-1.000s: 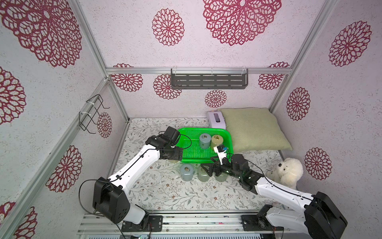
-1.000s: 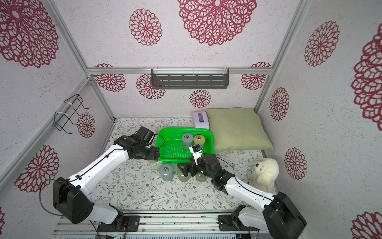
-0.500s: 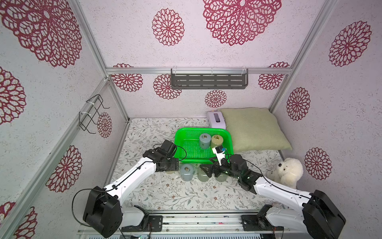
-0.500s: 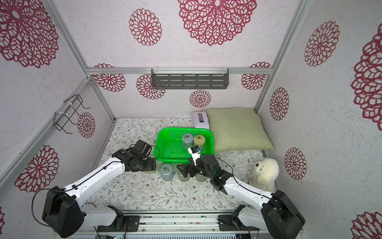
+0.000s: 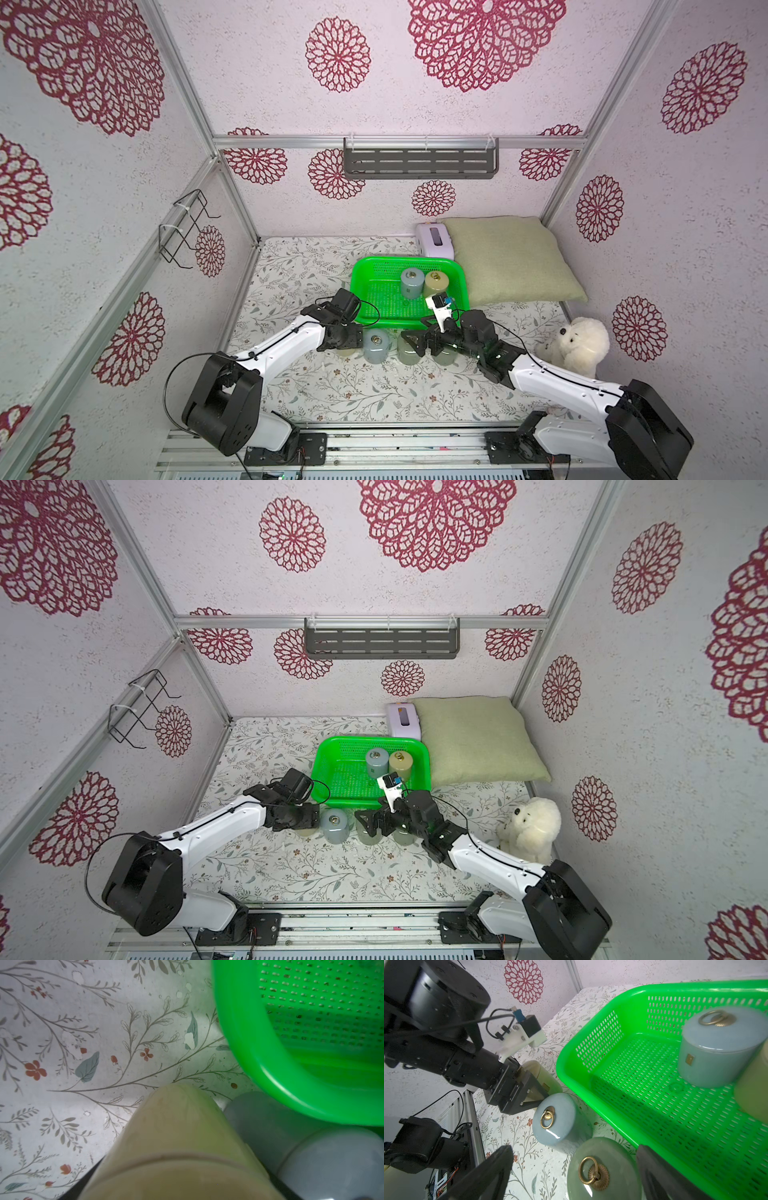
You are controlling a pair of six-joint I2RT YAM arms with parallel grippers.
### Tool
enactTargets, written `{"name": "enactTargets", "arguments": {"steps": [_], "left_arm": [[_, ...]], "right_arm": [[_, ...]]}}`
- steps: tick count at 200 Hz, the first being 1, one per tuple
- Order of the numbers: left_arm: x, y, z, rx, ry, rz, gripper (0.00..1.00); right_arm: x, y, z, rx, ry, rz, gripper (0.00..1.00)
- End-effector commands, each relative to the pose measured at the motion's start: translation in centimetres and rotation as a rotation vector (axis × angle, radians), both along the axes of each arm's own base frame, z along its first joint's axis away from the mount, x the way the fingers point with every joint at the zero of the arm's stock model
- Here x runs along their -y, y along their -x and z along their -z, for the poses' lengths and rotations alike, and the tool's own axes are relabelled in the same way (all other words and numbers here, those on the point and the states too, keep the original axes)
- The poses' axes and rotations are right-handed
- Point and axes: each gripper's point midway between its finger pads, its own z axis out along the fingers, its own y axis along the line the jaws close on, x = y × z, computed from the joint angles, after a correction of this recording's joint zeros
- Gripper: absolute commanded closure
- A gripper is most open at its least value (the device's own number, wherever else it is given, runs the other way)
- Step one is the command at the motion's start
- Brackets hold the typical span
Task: Take the tea canister out of the basket
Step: Place the tea canister at the center of the board.
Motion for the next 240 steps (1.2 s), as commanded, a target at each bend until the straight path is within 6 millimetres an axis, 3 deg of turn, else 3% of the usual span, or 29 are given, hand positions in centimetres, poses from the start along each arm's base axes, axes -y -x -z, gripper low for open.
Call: {"name": "enactTargets", "arguments": {"steps": [1, 108, 130, 158, 177, 240], "left_arm": [[1.0, -1.6, -0.8, 0.075, 0.037, -0.004, 0.26], [0.9, -0.9, 1.3, 0.025, 0.025, -0.004, 0.22], [0.9, -0.9, 1.5, 0.022, 0.022, -0.005, 0.15], [1.1, -1.0, 1.2, 0.025, 0.026, -0.003, 0.12], [1.1, -1.1, 0.9, 0.028, 0.030, -0.001, 0.03], [0.7, -0.8, -0.3, 0.053, 0.034, -0.014, 0.03]], "right_arm": [[-0.8, -0.5, -2.4, 0.066, -0.036, -0.013, 0.01], [-0.7, -0.6, -2.4, 0.066, -0.031, -0.006, 0.01], [-0.7, -0.6, -2.4, 0.067, -0.031, -0.004, 0.01], [-0.5, -0.8, -2.3, 0.068, -0.026, 0.005, 0.01], [-0.5, -0.8, -2.3, 0.069, -0.025, 0.008, 0.01], [-0.2, -1.1, -2.2, 0.073, -0.019, 0.034, 0.01]]}}
